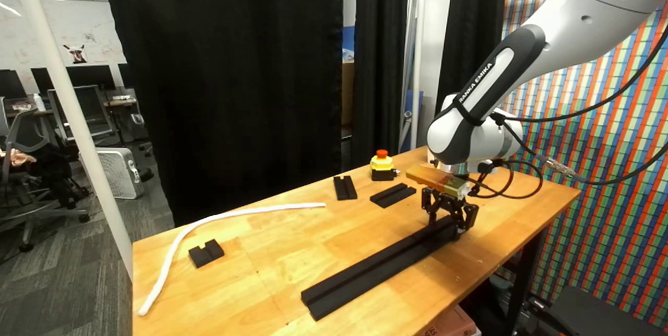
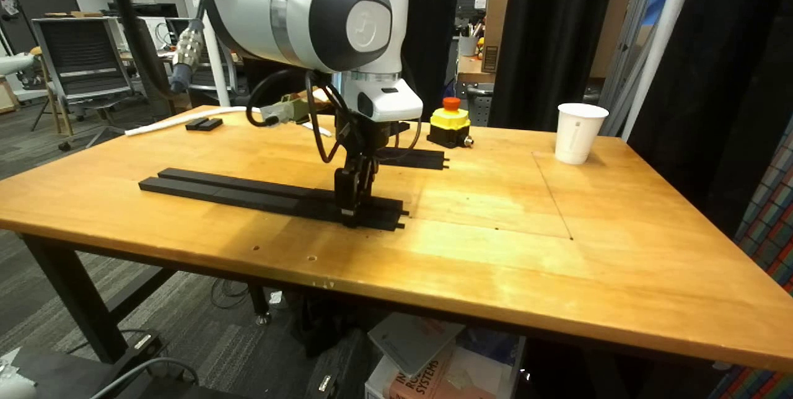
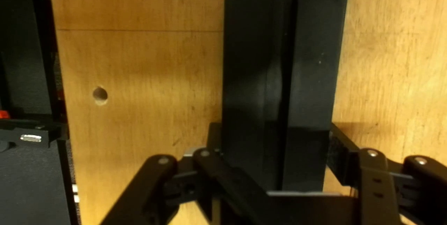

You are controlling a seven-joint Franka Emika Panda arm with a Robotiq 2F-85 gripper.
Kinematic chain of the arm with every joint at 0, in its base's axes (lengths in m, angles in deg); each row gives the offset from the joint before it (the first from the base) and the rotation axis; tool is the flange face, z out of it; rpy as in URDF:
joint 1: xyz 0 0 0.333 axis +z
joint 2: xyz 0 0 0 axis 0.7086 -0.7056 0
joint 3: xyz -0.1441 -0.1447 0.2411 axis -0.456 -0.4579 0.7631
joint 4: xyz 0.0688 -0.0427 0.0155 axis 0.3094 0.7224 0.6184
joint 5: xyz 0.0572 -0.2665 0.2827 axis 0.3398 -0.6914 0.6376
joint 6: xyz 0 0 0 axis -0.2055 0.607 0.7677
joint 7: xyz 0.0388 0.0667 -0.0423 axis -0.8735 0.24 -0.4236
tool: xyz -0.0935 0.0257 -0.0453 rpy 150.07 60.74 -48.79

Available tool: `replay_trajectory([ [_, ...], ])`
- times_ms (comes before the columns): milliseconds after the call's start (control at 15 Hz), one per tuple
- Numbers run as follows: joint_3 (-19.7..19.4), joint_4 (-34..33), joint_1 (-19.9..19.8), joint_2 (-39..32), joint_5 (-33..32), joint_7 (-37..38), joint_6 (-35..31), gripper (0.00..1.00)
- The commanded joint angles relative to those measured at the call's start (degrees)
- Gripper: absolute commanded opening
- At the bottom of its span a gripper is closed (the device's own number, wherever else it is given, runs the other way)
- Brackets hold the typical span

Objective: Arrange the black objects together on the table

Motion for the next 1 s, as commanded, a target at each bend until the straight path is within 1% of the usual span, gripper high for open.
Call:
replay_trajectory([
  [0,0.58,0.66,0.20,1.69,1.25,1.00,0.48,0.47],
  [333,0.80,-0.25,0.53,0.21,-0.65,5.94,-0.28,0.47],
  [467,0.73,-0.62,0.57,-0.13,-2.85,8.35,-0.16,0.47],
  [533,0.62,-0.82,0.64,-0.26,-5.22,10.07,0.25,0.47],
  [733,0.66,-0.82,0.78,0.13,-9.31,10.40,0.82,0.47],
  [933,0.77,-0.52,0.73,0.65,-10.89,8.34,0.74,0.47],
])
